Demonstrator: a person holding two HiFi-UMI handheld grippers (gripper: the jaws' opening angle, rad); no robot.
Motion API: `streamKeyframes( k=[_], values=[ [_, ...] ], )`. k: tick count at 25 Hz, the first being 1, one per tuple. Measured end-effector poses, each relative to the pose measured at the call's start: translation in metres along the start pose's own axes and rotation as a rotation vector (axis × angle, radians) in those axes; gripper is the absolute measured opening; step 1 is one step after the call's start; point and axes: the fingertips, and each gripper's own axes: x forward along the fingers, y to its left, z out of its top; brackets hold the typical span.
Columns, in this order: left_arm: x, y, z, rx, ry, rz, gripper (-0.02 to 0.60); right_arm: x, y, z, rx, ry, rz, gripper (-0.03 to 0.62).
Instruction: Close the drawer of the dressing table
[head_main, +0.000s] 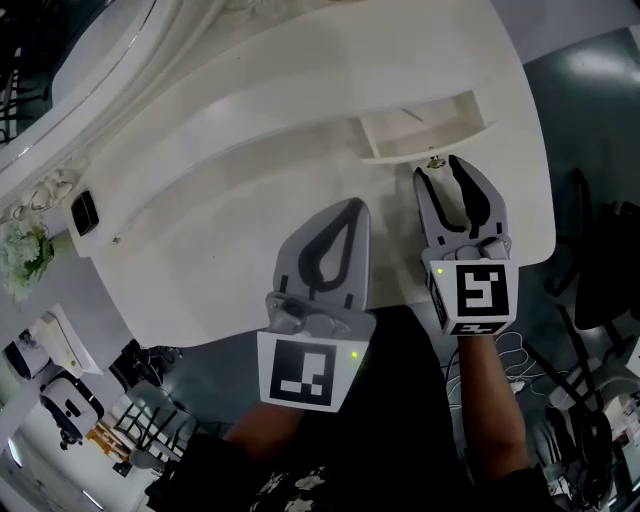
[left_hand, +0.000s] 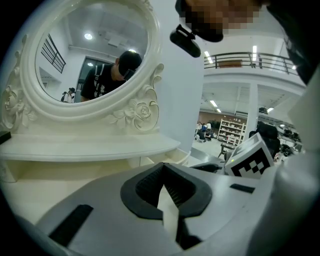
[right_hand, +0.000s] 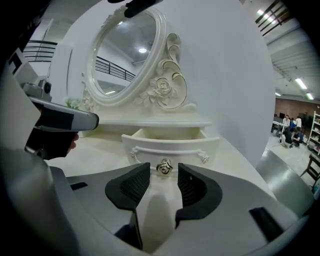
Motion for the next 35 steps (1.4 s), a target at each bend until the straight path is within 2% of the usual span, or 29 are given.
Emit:
streamKeyframes(
  k=[3, 5, 21, 35],
  values=[
    [0.002, 0.001, 0.0, -0.007, 0.001, -0.009, 0.0, 0.003, 0.001, 0.0, -0.01, 0.008, -0.001, 0.145],
    [0.003, 0.001, -0.002, -0.013, 0.002, -0.014, 0.0, 0.004, 0.001, 0.0, -0.013, 0.014, -0.003, 0.096],
    [0.014, 0.0, 0.0, -0.012, -0.006, -0.051, 0.0, 0.009, -0.001, 0.007, -0.016, 0.015, 0.0, 0.094],
    [0.012, 0.019, 0.002, -0.009, -0.005, -0.006, 0.0, 0.037, -0.003, 0.023, -0.027, -0.004, 0.019, 0.094]
  ],
)
